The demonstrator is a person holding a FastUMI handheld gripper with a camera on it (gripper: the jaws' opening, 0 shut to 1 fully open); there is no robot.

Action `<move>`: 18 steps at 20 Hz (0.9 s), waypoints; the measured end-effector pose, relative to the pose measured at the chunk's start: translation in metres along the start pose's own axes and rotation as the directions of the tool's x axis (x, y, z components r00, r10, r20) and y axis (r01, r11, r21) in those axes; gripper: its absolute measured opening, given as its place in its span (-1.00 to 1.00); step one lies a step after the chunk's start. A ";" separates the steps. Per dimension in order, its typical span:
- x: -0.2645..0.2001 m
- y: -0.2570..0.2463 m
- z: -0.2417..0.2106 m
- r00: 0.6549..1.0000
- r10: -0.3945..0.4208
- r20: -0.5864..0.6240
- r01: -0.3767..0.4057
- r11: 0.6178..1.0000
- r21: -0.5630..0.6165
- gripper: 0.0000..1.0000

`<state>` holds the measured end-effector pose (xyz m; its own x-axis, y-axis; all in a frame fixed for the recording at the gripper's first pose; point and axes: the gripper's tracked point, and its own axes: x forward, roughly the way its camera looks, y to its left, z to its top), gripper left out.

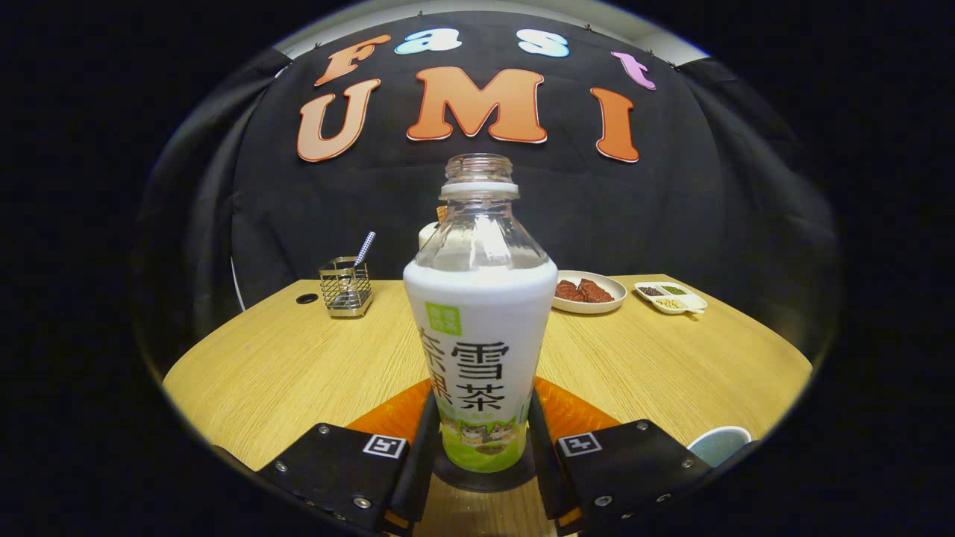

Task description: Take the bottle from table, then pour the juice into the cup, finally place the bottle on the coaster

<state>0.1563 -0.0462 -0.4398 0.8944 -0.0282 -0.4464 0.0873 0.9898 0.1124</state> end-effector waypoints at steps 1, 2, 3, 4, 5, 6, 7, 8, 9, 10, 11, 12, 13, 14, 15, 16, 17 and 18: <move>0.000 -0.002 -0.003 1.000 0.001 -0.004 -0.001 1.000 0.000 0.20; 0.000 -0.004 -0.001 1.000 -0.004 -0.005 0.004 1.000 0.011 0.25; 0.000 -0.006 -0.005 1.000 -0.009 -0.021 0.010 1.000 0.026 0.28; -0.003 -0.007 -0.008 0.999 -0.007 -0.036 0.009 0.999 0.047 0.30; -0.004 -0.005 -0.010 0.999 0.001 -0.041 0.002 0.997 0.074 0.35; -0.011 -0.003 -0.005 1.000 0.011 -0.018 -0.010 0.995 0.100 0.42; -0.015 -0.002 -0.001 1.000 0.016 0.004 -0.016 0.993 0.115 0.56; -0.020 -0.003 0.003 1.000 0.011 0.022 -0.014 0.992 0.124 0.63; -0.023 -0.001 0.007 0.999 0.014 0.038 -0.019 0.991 0.132 0.74; -0.029 0.000 0.011 0.998 0.016 0.053 -0.023 0.991 0.134 0.78; -0.034 -0.001 0.016 0.998 0.007 0.068 -0.016 0.991 0.130 0.85; -0.039 0.000 0.022 0.996 0.002 0.087 -0.013 0.993 0.121 0.87; -0.046 0.003 0.027 0.995 -0.001 0.100 -0.010 0.993 0.114 0.90; -0.054 0.006 0.033 0.993 -0.005 0.114 -0.006 0.995 0.096 0.90; -0.063 0.008 0.040 0.991 -0.020 0.129 0.011 0.997 0.075 0.90; -0.075 0.010 0.049 0.988 -0.031 0.154 0.024 0.998 0.051 0.90; -0.087 0.014 0.060 0.983 -0.042 0.177 0.037 0.999 0.032 0.90; -0.100 0.021 0.072 0.979 -0.037 0.201 0.036 0.999 0.012 0.90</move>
<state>0.1008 -0.0325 -0.3290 0.9606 -0.0926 -0.2622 0.1243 0.9865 0.1070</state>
